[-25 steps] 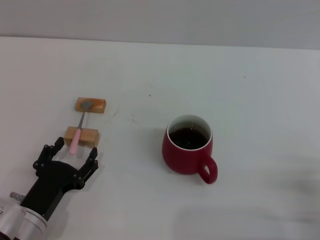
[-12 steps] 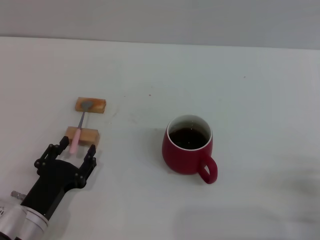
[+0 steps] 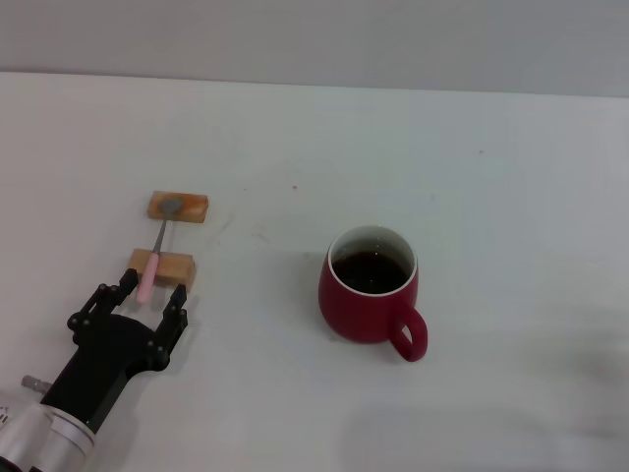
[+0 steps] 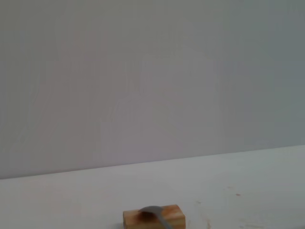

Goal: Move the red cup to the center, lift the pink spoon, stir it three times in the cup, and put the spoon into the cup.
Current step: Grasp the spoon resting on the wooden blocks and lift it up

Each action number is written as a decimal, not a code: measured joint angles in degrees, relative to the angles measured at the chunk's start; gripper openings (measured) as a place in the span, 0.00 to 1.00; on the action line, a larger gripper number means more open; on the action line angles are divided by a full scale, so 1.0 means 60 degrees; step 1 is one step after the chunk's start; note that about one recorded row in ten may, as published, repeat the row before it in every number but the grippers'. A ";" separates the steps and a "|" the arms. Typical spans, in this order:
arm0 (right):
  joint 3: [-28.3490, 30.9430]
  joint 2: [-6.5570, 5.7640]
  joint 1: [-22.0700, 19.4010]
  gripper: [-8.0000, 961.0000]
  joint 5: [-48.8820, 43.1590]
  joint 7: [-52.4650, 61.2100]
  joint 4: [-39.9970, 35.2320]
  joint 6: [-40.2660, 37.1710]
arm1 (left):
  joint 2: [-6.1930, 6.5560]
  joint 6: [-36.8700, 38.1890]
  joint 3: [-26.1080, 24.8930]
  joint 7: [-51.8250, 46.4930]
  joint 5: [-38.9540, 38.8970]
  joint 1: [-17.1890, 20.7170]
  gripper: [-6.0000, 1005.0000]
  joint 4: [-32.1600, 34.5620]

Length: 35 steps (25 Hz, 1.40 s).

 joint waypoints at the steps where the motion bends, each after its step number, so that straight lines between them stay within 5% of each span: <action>1: 0.0000 0.0000 0.0000 0.01 0.0000 0.0000 0.0000 0.0001 | 0.0000 0.0001 0.0000 0.0000 0.0005 0.0005 0.61 -0.0001; 22: 0.0000 0.0000 -0.0015 0.01 0.0000 0.0001 -0.0016 0.0007 | -0.0008 0.0010 -0.0053 0.0000 -0.0014 0.0031 0.60 0.0016; 35: 0.0000 0.0000 -0.0015 0.01 0.0000 0.0000 -0.0016 0.0022 | -0.0007 -0.0054 -0.0197 -0.0022 -0.0159 -0.0019 0.26 0.0036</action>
